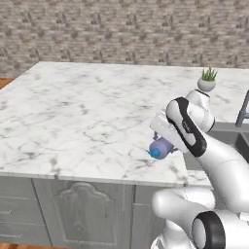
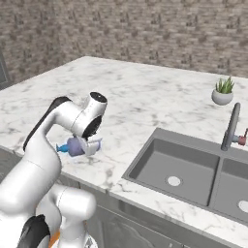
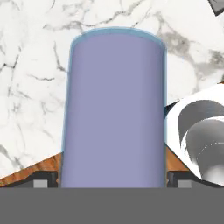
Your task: Restock the sink supplies by placing the sponge and soap dispenser on the counter and next to the sink. Make sure the soap dispenser is upright.
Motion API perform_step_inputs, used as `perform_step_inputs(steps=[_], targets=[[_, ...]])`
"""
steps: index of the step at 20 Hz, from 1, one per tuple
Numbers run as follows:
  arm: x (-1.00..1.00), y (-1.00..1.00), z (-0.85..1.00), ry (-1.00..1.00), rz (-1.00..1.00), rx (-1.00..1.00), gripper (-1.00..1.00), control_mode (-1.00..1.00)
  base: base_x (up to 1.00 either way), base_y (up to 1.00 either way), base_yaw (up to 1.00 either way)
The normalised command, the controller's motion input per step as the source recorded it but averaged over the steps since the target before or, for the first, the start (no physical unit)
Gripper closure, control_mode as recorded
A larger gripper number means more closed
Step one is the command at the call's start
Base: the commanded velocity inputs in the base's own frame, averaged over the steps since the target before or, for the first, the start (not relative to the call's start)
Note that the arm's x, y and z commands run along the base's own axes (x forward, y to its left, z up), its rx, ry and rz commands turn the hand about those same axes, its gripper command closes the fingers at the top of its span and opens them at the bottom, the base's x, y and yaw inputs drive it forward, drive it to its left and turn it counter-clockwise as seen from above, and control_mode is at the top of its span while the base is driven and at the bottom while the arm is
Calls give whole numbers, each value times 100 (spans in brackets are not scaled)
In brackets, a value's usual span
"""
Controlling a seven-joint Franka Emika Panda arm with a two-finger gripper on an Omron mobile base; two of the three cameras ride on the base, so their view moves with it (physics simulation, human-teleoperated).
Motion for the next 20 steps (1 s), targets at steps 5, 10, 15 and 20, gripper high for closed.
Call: perform_step_inputs(steps=[5,10,15,20], targets=[[46,-4,0,22,-10,28,100,-100,0,0,0],[50,-50,9,19,-11,18,100,-100,0,0,0],[27,-55,0,14,-6,24,100,-100,0,0,0],[29,-14,0,2,-2,27,100,-100,0,0,0]])
